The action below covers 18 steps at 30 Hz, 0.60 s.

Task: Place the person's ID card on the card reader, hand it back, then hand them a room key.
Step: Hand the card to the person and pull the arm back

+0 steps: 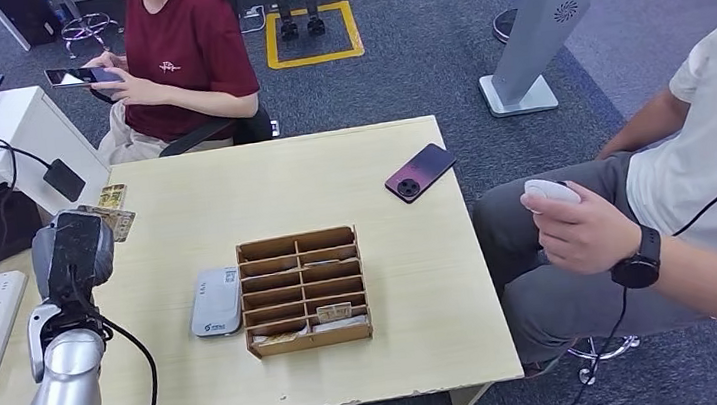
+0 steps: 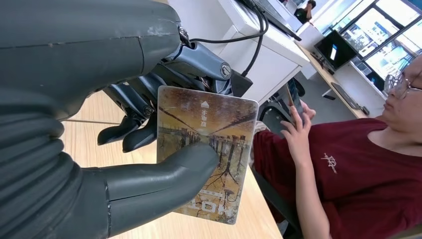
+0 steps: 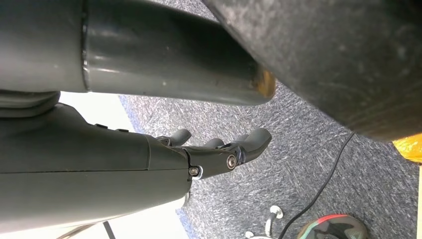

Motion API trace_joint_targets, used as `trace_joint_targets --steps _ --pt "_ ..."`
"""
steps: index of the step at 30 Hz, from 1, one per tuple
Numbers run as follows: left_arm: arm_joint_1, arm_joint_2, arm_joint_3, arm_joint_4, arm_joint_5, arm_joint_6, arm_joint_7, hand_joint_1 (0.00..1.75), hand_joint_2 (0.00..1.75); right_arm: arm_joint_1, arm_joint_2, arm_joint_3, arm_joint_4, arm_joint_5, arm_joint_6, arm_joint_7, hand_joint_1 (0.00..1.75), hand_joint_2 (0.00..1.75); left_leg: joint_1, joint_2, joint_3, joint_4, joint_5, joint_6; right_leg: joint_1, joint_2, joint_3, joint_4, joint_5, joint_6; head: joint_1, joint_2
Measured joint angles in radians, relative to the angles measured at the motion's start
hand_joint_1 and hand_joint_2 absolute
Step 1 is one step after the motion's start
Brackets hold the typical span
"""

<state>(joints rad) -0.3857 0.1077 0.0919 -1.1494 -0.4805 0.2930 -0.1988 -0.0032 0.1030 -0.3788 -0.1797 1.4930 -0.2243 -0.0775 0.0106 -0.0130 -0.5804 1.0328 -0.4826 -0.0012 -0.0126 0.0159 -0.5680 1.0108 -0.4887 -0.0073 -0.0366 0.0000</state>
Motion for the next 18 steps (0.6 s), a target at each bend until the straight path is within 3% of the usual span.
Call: trace_joint_targets --steps 8,10,14,18 --pt "0.005 -0.002 -0.019 -0.008 -0.01 -0.015 -0.015 1.75 1.75 0.001 0.0 0.0 0.0 0.001 0.001 0.0 0.0 0.0 0.0 0.0 0.0 0.0 0.0 0.0 0.0 0.0 0.0 0.0 0.0 0.0 0.0 0.0" --pt "0.006 -0.007 -0.039 -0.016 -0.058 0.03 -0.034 1.75 1.75 0.001 0.0 0.0 0.0 0.002 0.002 0.0 0.0 0.0 0.0 0.0 0.0 0.0 0.0 0.0 0.0 0.0 0.0 0.0 0.0 0.0 0.0 0.0" --pt "-0.016 -0.014 -0.107 -0.02 -0.276 0.21 -0.043 1.75 1.75 -0.002 0.0 0.003 0.0 0.004 0.003 -0.004 0.0 0.0 0.0 -0.001 0.0 0.0 0.0 0.0 0.0 -0.001 0.0 0.0 0.0 0.0 0.0 0.0" --pt "-0.058 -0.014 -0.158 -0.019 -0.333 0.229 -0.041 1.75 1.75 -0.005 0.0 0.009 0.0 0.005 0.004 0.001 0.0 0.0 0.0 -0.001 0.0 0.001 0.0 0.0 0.0 0.0 0.0 0.0 0.0 0.0 0.0 0.0"
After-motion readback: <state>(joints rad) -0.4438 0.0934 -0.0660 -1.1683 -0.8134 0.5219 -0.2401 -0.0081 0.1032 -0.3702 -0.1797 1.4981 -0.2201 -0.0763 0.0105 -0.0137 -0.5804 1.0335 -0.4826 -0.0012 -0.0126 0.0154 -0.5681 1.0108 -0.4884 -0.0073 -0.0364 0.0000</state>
